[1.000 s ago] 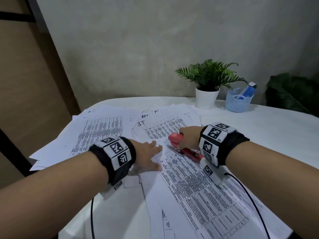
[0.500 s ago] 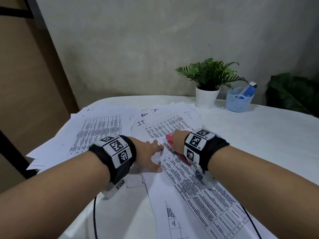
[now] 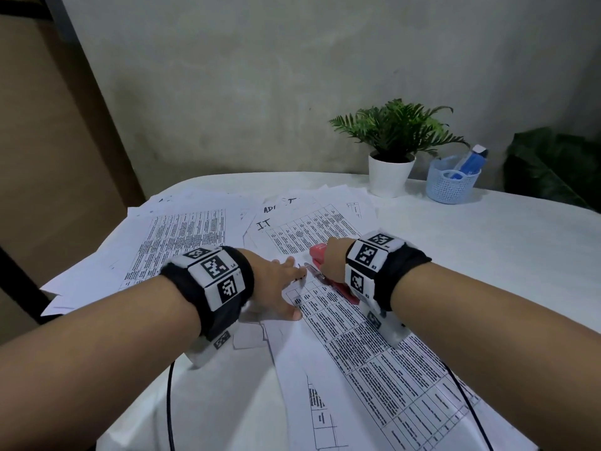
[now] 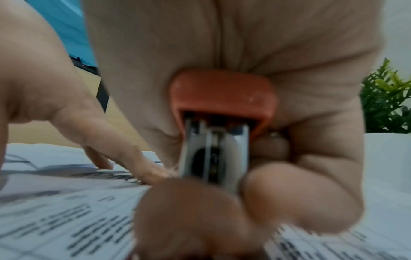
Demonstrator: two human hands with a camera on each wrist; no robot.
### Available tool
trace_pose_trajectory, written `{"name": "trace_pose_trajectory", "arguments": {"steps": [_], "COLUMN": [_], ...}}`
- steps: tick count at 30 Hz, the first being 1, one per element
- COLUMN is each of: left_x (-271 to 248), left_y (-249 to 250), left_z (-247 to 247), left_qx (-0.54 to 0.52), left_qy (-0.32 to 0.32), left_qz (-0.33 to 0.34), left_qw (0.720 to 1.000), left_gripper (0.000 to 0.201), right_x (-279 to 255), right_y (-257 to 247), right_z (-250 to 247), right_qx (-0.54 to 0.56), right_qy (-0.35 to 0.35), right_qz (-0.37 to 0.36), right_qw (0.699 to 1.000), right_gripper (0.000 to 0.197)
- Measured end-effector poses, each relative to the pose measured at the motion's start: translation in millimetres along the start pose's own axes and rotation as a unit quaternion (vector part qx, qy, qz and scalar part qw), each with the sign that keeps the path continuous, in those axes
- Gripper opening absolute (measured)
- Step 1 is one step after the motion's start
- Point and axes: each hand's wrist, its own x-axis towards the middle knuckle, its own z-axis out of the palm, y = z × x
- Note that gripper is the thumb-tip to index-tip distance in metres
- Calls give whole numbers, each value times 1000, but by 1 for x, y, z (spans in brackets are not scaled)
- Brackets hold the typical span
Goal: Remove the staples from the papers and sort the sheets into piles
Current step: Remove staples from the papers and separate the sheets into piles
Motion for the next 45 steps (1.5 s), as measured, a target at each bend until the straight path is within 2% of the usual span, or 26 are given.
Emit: {"name": "trace_pose_trajectory", "arguments": {"steps": [4, 8, 12, 15, 21, 29, 35, 39, 41, 43, 45], "left_x": [3, 5, 4, 3, 1, -3, -5, -9, -11, -13, -14], "left_y": [-3, -7, -4, -2, -3, 1, 4, 7, 8, 9, 10], "left_z": [0, -1, -2, -3, 2, -4, -6, -7, -7, -8, -8], "left_qx": [-15, -41, -54, -46, -41, -41, -26, -21, -32, -38, -32], "left_qy": [-11, -20, -19, -15, 19, 0, -7, -4, 0, -1, 5], "left_qz": [-13, -27, -18, -31, -24, -25, -33, -29, -28, -31, -30], "left_qw": [1000, 999, 998, 998, 999, 999, 999, 999, 999, 999, 999], "left_gripper": [89, 91, 88, 87, 85, 84, 85, 82, 82, 83, 83], "right_x": [-1, 9, 8, 14, 2, 30, 27, 28, 30, 28, 25], "right_y": [7, 14, 8, 3, 4, -5, -3, -6, -10, -10, -7], "right_z": [1, 1, -2, -3, -5, -1, -4, -7, -7, -5, -4], "right_qx": [39, 36, 2, -15, 15, -39, -48, -78, -85, -51, -26], "right_qy": [25, 17, -2, -15, 49, 18, 0, -41, -35, -7, 11], "right_qz": [9, 31, -1, -35, -13, -13, -12, -27, -14, 14, 7], "right_qw": [999, 999, 1000, 999, 999, 999, 999, 996, 996, 999, 1000], "right_gripper": [30, 25, 32, 31, 37, 32, 26, 8, 12, 25, 28]}}
